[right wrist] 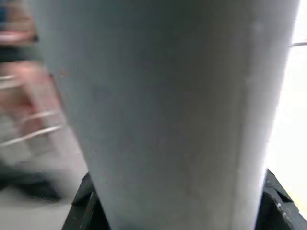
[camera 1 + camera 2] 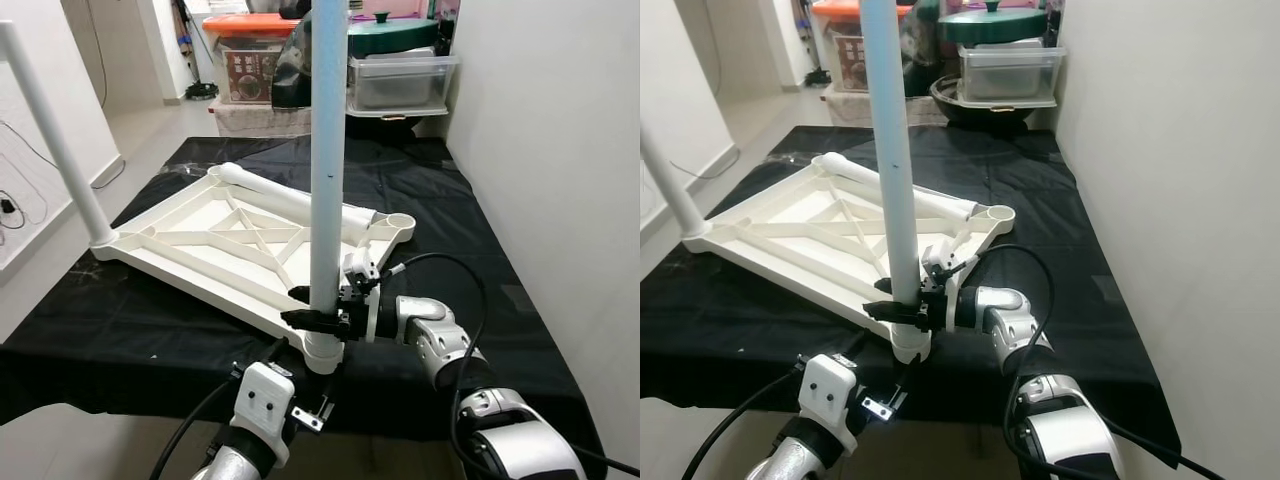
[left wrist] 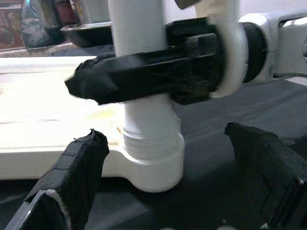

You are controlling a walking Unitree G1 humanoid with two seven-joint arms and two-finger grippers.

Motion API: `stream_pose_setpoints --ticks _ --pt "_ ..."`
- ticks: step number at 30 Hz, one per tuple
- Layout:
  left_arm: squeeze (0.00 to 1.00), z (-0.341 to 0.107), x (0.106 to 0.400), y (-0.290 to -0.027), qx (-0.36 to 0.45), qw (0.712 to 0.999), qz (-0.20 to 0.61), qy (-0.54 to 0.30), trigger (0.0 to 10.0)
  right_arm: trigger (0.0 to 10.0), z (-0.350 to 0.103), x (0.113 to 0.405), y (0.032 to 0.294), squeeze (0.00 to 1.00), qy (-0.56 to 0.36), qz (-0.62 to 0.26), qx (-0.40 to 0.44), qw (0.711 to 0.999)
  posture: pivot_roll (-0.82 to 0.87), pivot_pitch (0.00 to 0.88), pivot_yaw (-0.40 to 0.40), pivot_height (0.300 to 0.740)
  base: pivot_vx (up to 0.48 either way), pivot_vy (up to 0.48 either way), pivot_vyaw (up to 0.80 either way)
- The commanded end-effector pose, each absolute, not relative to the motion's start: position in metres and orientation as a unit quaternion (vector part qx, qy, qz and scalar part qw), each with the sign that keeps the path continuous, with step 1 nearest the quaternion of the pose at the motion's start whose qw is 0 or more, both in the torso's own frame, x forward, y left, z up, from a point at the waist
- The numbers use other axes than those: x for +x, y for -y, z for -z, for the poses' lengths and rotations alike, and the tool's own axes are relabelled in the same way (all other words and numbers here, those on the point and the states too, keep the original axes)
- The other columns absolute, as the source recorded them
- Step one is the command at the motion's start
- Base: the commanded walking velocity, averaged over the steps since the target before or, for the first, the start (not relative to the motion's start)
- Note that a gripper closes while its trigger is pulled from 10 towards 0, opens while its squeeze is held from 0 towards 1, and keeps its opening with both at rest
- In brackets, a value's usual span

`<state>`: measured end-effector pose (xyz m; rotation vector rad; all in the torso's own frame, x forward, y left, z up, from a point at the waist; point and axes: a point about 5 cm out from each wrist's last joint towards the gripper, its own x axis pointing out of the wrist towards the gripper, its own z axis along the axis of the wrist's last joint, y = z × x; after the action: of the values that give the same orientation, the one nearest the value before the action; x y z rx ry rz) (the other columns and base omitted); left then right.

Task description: Building children table

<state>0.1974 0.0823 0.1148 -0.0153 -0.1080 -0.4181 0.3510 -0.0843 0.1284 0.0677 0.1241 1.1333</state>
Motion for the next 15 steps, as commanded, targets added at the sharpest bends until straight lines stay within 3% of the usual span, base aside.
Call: stream_pose_setpoints --ticks 1,2,3,4,5,6,7,11,13,15 --pt "0.0 -0.112 0.196 -0.084 -0.006 0.978 0.205 0.045 10.0 0.0 -0.117 0.355 0.096 0.0 -0.087 -0.467 0.051 0.879 0.0 0.0 -0.007 0.74 0.0 0.0 0.0" --pt "0.0 -0.111 0.197 -0.084 -0.005 0.978 0.205 0.045 10.0 0.0 -0.113 0.365 0.11 0.0 -0.095 -0.349 0.026 0.932 0.0 0.0 -0.006 0.74 0.0 0.0 0.0" --pt "0.0 -0.111 0.197 -0.084 -0.006 0.978 0.205 0.045 10.0 0.0 -0.109 0.371 0.127 0.0 -0.105 -0.231 0.022 0.967 0.0 0.0 -0.002 0.74 0.0 0.0 0.0" --pt "0.0 -0.111 0.197 -0.084 -0.006 0.978 0.205 0.045 10.0 0.0 -0.109 0.371 0.127 0.0 -0.105 -0.231 0.022 0.967 0.0 0.0 -0.002 0.74 0.0 0.0 0.0" --pt "0.0 -0.111 0.197 -0.084 -0.006 0.978 0.206 0.044 10.0 0.0 -0.107 0.374 0.146 0.0 -0.108 -0.118 0.015 0.987 -0.01 0.0 -0.001 0.74 0.0 0.0 0.0" --pt "0.0 -0.111 0.197 -0.084 -0.006 0.978 0.206 0.044 10.0 0.0 -0.107 0.374 0.146 0.0 -0.108 -0.118 0.015 0.987 -0.01 0.0 -0.001 0.74 0.0 0.0 0.0" --pt "0.0 -0.111 0.197 -0.084 -0.005 0.978 0.206 0.044 10.0 0.0 -0.105 0.373 0.16 0.0 -0.109 -0.035 0.01 0.993 -0.01 0.0 -0.001 0.74 0.0 0.0 0.0" --pt "0.0 -0.111 0.198 -0.085 -0.005 0.978 0.206 0.044 10.0 0.0 -0.105 0.372 0.168 0.0 -0.109 0.012 0.008 0.994 -0.01 0.0 -0.001 0.74 0.0 0.0 0.0" --pt "0.0 -0.111 0.198 -0.085 -0.004 0.978 0.206 0.044 10.0 0.0 -0.102 0.365 0.18 0.0 -0.11 0.139 0.015 0.984 -0.01 0.0 -0.001 0.74 0.0 0.0 0.0" --pt "0.0 -0.111 0.198 -0.085 -0.004 0.977 0.206 0.044 10.0 0.0 -0.1 0.361 0.18 0.0 -0.117 0.177 0.025 0.977 -0.01 0.0 0.0 0.74 0.0 0.0 0.0"
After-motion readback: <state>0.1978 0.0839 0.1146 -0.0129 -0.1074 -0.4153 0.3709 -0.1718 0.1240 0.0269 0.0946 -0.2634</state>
